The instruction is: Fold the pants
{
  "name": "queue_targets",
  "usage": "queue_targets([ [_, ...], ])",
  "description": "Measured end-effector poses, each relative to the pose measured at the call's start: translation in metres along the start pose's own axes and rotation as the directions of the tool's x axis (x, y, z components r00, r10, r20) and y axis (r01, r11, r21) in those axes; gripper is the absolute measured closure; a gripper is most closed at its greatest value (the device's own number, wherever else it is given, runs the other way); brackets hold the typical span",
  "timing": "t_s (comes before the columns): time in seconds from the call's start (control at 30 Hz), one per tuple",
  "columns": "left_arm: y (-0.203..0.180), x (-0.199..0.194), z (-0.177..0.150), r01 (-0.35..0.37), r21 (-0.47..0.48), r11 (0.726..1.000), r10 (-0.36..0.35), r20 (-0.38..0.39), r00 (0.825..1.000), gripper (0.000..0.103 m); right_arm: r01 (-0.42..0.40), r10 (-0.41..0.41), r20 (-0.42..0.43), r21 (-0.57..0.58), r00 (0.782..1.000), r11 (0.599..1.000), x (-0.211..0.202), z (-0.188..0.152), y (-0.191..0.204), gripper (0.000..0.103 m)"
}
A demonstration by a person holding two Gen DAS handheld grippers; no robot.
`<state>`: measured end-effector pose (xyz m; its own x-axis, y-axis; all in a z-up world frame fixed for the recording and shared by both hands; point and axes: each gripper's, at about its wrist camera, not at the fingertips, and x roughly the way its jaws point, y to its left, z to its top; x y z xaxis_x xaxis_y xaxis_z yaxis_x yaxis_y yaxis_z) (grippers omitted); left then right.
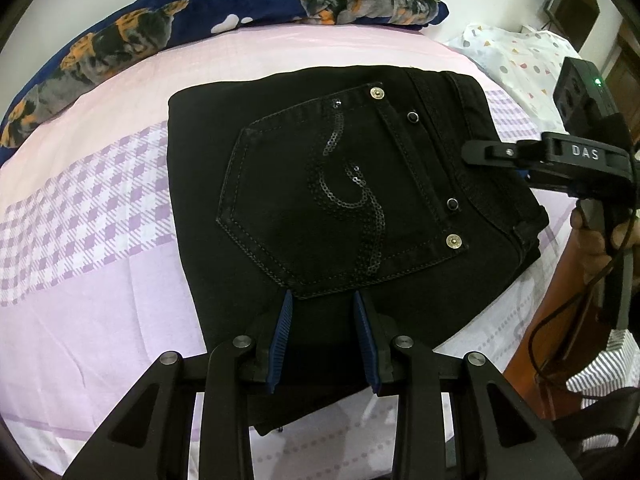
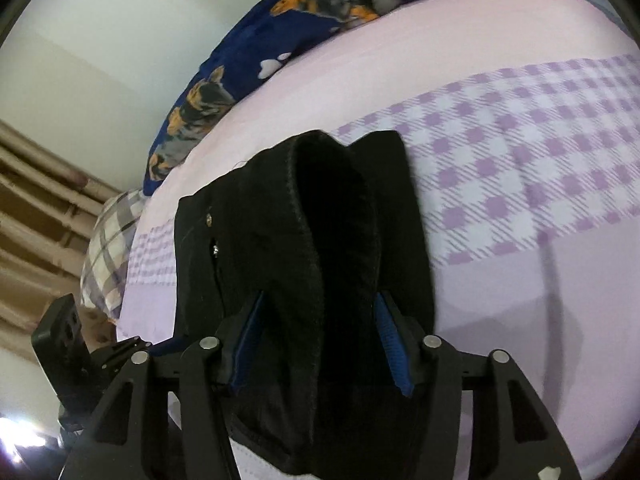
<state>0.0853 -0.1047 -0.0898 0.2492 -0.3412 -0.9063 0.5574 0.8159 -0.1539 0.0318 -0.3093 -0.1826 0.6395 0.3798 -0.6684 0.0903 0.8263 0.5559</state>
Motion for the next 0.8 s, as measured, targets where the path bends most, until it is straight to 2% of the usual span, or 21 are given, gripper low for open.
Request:
queue_targets([
  [0.07, 0.000, 0.001, 0.002, -0.006, 0.004, 1.000, 0.006, -0.004, 1.000, 0.070, -0.058, 0.058, -0.020, 0.007, 0.998, 0.998, 0.004, 0.003, 0.001, 0.084],
  [0.2, 0.000, -0.002, 0.009, -0.004, 0.001, 1.000, 0.004, -0.007, 1.000, 0.070, -0.057, 0.057, 0.016, 0.022, 0.998, 0.998, -0.005, 0.003, 0.006, 0.093],
  [0.3, -0.002, -0.007, 0.013, 0.005, 0.020, 1.000, -0.005, 0.003, 1.000, 0.070, -0.063, 0.061, 0.063, 0.025, 0.996, 0.998, -0.022, 0.005, 0.013, 0.094],
  [0.47, -0.011, -0.012, 0.024, 0.018, 0.058, 0.998, -0.019, 0.022, 1.000, 0.070, -0.017, 0.014, 0.112, 0.025, 0.994, 1.000, -0.041, 0.007, 0.011, 0.094],
  [0.57, -0.017, -0.006, 0.026, 0.034, 0.078, 0.996, -0.034, 0.004, 0.999, 0.070, 0.020, -0.023, 0.109, 0.035, 0.994, 0.999, -0.043, 0.008, -0.004, 0.094],
  [0.63, -0.021, 0.007, 0.024, 0.026, 0.095, 0.995, -0.023, -0.035, 0.999, 0.070, 0.037, -0.041, 0.082, 0.044, 0.996, 0.998, -0.033, 0.005, -0.011, 0.093],
  [0.7, -0.020, 0.015, 0.024, 0.027, 0.091, 0.995, -0.023, -0.043, 0.999, 0.069, 0.086, -0.088, 0.066, 0.032, 0.994, 0.996, -0.023, 0.003, -0.014, 0.086],
  [0.8, -0.015, 0.014, 0.026, 0.051, 0.069, 0.996, -0.048, -0.045, 0.998, 0.069, 0.107, -0.109, 0.072, 0.042, 0.991, 0.993, -0.020, 0.001, -0.013, 0.079],
])
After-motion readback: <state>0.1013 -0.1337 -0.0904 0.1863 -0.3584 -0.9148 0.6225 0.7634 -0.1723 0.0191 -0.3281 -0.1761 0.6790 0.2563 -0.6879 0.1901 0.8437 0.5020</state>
